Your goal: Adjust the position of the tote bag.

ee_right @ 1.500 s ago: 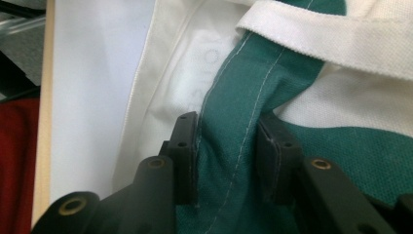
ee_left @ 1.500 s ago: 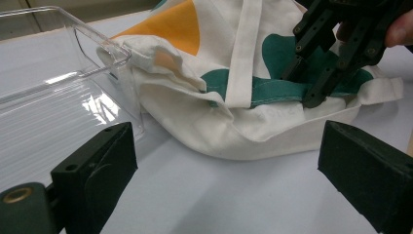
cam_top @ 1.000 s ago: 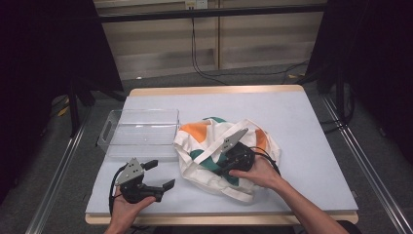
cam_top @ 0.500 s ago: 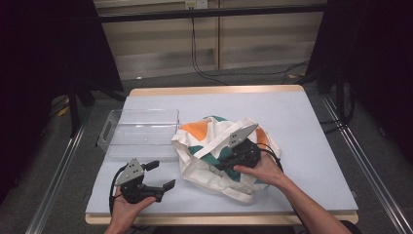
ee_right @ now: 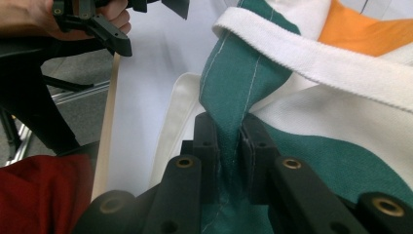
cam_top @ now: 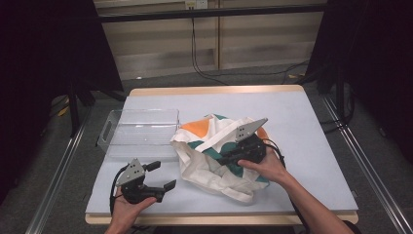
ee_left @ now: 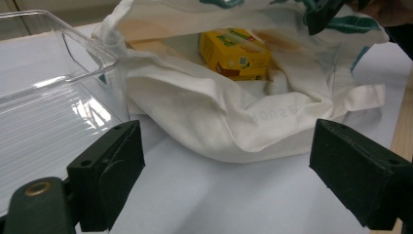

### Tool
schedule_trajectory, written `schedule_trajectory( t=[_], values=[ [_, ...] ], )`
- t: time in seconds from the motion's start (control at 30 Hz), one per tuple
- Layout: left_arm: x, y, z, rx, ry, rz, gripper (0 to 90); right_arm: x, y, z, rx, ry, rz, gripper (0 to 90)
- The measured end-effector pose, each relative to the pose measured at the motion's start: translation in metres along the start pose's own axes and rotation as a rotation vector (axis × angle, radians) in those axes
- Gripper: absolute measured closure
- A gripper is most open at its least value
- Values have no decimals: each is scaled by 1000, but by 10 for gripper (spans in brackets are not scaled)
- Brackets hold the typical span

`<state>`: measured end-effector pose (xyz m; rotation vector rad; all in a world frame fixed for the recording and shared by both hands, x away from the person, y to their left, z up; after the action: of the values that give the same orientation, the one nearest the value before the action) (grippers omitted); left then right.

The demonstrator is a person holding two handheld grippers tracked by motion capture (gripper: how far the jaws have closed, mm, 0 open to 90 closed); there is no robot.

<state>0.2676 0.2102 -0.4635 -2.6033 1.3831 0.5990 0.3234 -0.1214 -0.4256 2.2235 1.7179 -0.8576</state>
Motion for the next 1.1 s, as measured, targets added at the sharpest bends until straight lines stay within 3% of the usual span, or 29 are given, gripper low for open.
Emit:
schedule_trajectory(
  t=[0.27,0.57,1.1],
  values=[
    [1,1,0,5,-3,18,122,-10,3,-4,3,46,2,789],
    [0,-3,1,-10,0,-8,108,-20,10,-5,25,91,-6,788],
    [-1,0,0,-10,-1,1,126,-41,25,-16,25,117,36,788]
  ],
)
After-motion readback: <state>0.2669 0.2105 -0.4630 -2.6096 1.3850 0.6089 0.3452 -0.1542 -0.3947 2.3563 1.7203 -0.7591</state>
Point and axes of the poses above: each handheld gripper's, and its own axes: x roughly forward along the jaws, z roughly out of its underside, y roughly to its right, the point moved 2 cm from there along x, roughly forward along the jaws, and after that the axes turned 1 degree about x, right-handed, at the moved point
